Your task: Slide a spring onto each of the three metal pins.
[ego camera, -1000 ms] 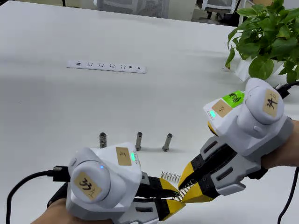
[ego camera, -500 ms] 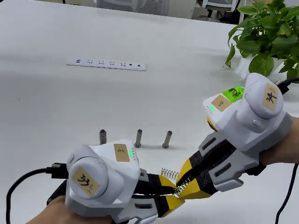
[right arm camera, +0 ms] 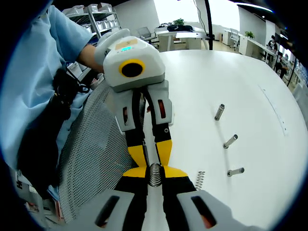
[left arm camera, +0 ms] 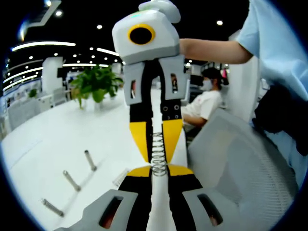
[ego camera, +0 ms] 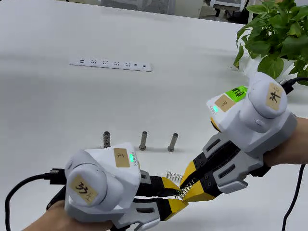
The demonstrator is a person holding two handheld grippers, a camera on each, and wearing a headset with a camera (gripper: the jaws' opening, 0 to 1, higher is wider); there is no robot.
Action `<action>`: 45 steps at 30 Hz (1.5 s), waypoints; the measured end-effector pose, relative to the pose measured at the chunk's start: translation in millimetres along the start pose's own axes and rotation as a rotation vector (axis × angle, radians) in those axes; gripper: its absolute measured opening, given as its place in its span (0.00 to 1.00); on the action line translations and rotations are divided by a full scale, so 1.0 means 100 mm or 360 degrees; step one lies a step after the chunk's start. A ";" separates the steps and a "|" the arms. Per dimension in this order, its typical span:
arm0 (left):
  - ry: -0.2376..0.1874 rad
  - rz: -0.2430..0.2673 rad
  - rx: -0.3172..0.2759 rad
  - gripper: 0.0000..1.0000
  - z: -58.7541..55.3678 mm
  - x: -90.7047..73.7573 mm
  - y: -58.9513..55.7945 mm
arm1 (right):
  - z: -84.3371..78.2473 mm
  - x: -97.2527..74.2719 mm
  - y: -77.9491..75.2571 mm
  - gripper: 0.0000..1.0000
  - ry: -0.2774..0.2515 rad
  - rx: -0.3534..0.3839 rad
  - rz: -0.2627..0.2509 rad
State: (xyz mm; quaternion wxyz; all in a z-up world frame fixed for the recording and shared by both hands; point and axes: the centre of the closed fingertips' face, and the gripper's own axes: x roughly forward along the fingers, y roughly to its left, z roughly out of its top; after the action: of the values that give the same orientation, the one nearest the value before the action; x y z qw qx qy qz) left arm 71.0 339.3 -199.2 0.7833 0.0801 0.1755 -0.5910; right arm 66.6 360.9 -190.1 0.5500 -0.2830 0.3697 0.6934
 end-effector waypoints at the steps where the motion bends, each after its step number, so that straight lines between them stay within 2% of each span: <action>1: -0.0007 0.0012 -0.0004 0.12 -0.01 -0.01 0.01 | 0.01 0.01 -0.01 0.12 -0.0004 0.0003 0.0003; 4: -0.0005 0.0072 -0.0019 0.17 -0.05 -0.06 0.08 | 0.02 0.02 -0.02 0.12 -0.0003 -0.0011 -0.0003; 8: -0.0019 0.0173 -0.0076 0.27 -0.10 -0.16 0.21 | 0.07 0.03 -0.15 0.12 -0.0042 -0.0016 -0.0085; 12: -0.0012 0.0282 -0.0101 0.44 -0.16 -0.27 0.33 | 0.12 0.04 -0.21 0.12 -0.0059 -0.0055 -0.0125; 16: -0.0003 0.0413 -0.0151 0.56 -0.25 -0.41 0.45 | 0.14 0.08 -0.24 0.12 -0.0054 -0.0071 -0.0123; 19: 0.0018 0.0500 -0.0193 0.65 -0.31 -0.51 0.52 | 0.10 0.12 -0.25 0.12 -0.0005 -0.0092 -0.0103; 20: 0.0019 0.0507 -0.0205 0.67 -0.32 -0.53 0.53 | 0.09 0.13 -0.27 0.12 0.0001 -0.0101 -0.0107; 24: 0.0017 0.0635 -0.0284 0.83 -0.40 -0.66 0.65 | 0.08 0.17 -0.28 0.12 0.0033 -0.0133 -0.0089; 25: 0.0025 0.0699 -0.0305 0.86 -0.43 -0.72 0.71 | 0.08 0.18 -0.29 0.12 0.0040 -0.0140 -0.0082; 27: 0.0022 0.0758 -0.0312 0.90 -0.46 -0.78 0.76 | 0.09 0.19 -0.30 0.12 0.0046 -0.0139 -0.0078; 30: 0.0001 0.0862 -0.0387 0.97 -0.51 -0.90 0.84 | 0.09 0.20 -0.34 0.12 0.0072 -0.0158 -0.0080; 31: 0.0012 0.0865 -0.0390 0.99 -0.53 -0.91 0.84 | 0.08 0.20 -0.36 0.12 0.0079 -0.0163 -0.0083; 33: 0.0050 0.0901 -0.0406 1.00 -0.59 -0.97 0.87 | 0.08 0.19 -0.38 0.12 0.0109 -0.0177 -0.0085; 35: 0.0096 0.0918 -0.0421 1.00 -0.65 -1.01 0.88 | 0.03 0.19 -0.42 0.12 0.0198 -0.0253 -0.0097; 39: 0.0117 0.0955 -0.0441 1.00 -0.69 -1.08 0.89 | 0.07 0.21 -0.47 0.12 0.0208 -0.0271 -0.0088; 41: 0.0135 0.0975 -0.0435 1.00 -0.70 -1.11 0.90 | 0.06 0.19 -0.58 0.12 0.0282 -0.0354 -0.0128; 44: 0.0182 0.1015 -0.0405 1.00 -0.75 -1.14 0.89 | 0.16 0.17 -0.68 0.12 0.0264 -0.0349 -0.0115; 45: 0.0178 0.1018 -0.0420 1.00 -0.75 -1.15 0.89 | 0.20 0.16 -0.72 0.12 0.0256 -0.0345 -0.0109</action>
State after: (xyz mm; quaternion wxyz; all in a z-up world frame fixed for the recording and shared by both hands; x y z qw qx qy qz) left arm 114.8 492.8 -233.6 0.9215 0.0615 0.2591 -0.2827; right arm 133.3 395.2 -206.2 0.5079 -0.4080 0.3256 0.6852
